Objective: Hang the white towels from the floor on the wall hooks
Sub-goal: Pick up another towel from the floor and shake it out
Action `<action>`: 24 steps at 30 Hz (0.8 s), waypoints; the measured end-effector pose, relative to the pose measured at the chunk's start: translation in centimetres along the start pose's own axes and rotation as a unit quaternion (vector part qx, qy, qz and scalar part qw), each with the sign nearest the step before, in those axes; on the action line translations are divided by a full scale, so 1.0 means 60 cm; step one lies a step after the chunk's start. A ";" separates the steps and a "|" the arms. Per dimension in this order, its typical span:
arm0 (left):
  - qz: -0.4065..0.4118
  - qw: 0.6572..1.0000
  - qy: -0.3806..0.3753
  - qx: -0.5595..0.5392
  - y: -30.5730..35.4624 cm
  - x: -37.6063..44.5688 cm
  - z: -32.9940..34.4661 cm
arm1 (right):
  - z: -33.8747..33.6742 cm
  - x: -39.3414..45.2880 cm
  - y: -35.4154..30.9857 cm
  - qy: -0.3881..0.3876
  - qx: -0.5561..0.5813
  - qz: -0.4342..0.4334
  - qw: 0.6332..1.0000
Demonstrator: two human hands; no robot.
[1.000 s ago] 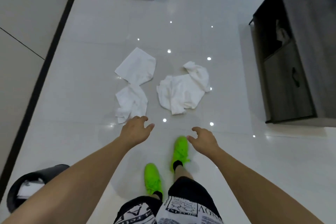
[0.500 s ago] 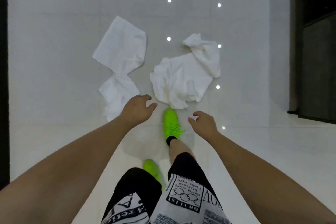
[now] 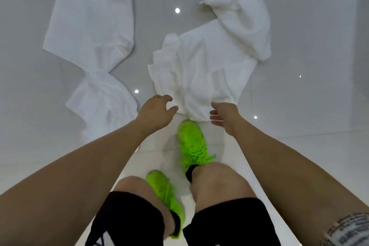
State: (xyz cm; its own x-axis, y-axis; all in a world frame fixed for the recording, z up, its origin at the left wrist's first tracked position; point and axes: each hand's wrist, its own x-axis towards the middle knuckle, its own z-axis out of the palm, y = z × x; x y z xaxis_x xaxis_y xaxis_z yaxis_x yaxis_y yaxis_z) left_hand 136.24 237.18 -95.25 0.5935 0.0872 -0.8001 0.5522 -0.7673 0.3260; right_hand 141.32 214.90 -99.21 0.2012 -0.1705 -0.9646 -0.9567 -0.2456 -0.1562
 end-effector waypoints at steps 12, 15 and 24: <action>0.014 1.000 -0.002 0.014 -0.042 0.081 0.046 | 0.034 0.124 -0.023 0.110 0.309 0.019 0.945; 0.036 0.999 0.003 0.010 -0.034 0.078 0.046 | 0.028 0.132 -0.016 0.212 0.062 -0.063 0.973; 0.038 0.999 -0.001 -0.024 -0.023 0.071 0.068 | 0.036 0.095 0.020 0.119 -0.170 -0.178 0.962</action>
State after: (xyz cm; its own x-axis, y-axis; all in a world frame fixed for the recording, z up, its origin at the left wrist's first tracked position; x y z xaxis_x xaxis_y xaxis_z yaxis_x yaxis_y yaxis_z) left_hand 135.61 236.00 -101.16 0.6327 0.0285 -0.7739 0.5339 -0.7399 0.4093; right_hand 140.88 215.71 -105.35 0.5842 -0.2227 -0.7804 -0.7031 -0.6191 -0.3497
